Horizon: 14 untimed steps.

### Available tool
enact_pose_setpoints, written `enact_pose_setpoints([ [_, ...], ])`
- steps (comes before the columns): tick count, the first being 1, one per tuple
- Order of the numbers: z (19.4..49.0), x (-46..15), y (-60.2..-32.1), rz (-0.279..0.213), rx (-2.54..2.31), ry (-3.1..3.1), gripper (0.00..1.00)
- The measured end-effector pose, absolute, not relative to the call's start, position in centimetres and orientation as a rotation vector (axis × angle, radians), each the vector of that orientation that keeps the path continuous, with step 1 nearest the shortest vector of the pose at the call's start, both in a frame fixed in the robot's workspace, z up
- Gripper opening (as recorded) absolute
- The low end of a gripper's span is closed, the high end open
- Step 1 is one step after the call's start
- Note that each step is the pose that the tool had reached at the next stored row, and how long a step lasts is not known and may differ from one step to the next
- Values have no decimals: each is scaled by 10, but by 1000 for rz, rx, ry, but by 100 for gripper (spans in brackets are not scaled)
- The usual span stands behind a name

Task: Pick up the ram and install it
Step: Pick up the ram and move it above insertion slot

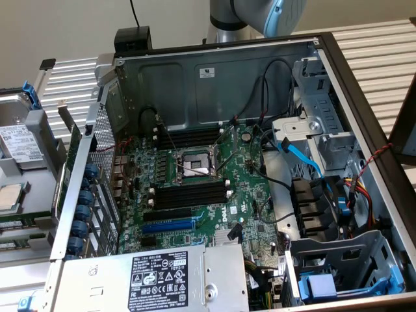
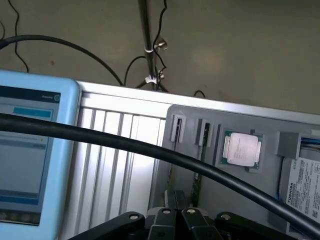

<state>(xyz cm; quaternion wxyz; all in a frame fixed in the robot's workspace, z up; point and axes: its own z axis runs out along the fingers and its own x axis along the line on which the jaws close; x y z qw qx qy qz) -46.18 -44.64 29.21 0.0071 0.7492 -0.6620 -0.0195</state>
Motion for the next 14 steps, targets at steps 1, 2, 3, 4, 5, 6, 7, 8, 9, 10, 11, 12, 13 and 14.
enact_pose_setpoints([
  [1,291,-462,-446,-59,2344,-2071,11],
  [2,290,-462,-446,-57,2345,-2072,11],
  [3,288,-462,-446,-55,2346,-2072,11],
  [4,287,-462,-446,-53,2347,-2073,11],
  [5,286,-462,-446,-51,2348,-2074,11],
  [6,284,-462,-446,-51,2349,-2074,11],
  [7,283,-462,-446,-51,2349,-2074,11],
  [8,281,-462,-446,-51,2349,-2074,11],
  [9,279,-462,-446,-51,2349,-2074,11],
  [10,277,-462,-446,-51,2349,-2074,11],
  [11,275,-462,-446,-51,2349,-2074,11],
  [12,273,-462,-446,-51,2349,-2074,11],
  [13,272,-462,-446,-51,2349,-2075,11],
  [14,271,-462,-446,-51,2349,-2074,11],
])
